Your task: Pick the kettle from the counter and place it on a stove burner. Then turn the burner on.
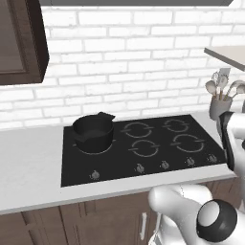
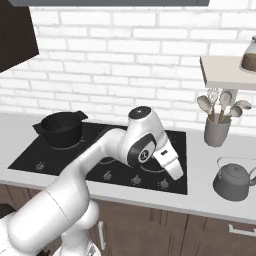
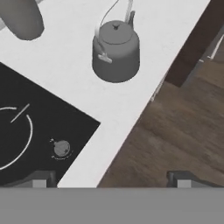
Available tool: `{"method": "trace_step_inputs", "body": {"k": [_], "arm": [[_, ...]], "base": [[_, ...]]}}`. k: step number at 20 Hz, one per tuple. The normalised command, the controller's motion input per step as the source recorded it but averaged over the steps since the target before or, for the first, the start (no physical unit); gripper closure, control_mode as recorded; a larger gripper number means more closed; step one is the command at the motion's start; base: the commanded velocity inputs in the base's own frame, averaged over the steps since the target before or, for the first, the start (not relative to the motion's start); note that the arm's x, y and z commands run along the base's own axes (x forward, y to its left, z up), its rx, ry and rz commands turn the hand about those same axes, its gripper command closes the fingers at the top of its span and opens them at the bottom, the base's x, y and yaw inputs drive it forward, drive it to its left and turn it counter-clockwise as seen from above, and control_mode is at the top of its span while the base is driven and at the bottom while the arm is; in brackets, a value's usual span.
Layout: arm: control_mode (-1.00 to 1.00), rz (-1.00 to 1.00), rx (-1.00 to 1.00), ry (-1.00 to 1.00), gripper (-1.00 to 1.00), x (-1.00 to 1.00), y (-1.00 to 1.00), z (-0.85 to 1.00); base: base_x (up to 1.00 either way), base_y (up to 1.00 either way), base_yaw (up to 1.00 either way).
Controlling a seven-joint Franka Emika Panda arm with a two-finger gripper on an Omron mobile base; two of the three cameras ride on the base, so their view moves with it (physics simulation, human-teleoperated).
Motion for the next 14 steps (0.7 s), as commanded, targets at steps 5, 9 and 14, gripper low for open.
{"method": "trace_step_inputs", "body": {"k": [5,9,14], "arm": [[-1.00,-0.19,-0.04,0.00,-1.00,0.08,-0.71,0.00],[-1.00,-0.17,-0.02,0.00,-1.00,0.10,-0.68,-0.09],[-1.00,-0.09,0.00,0.00,-1.00,0.21,-0.39,-0.03]], "base": [[0.00,0.00,0.00],[0.00,0.00,0.00],[0.00,0.00,0.00]]}}
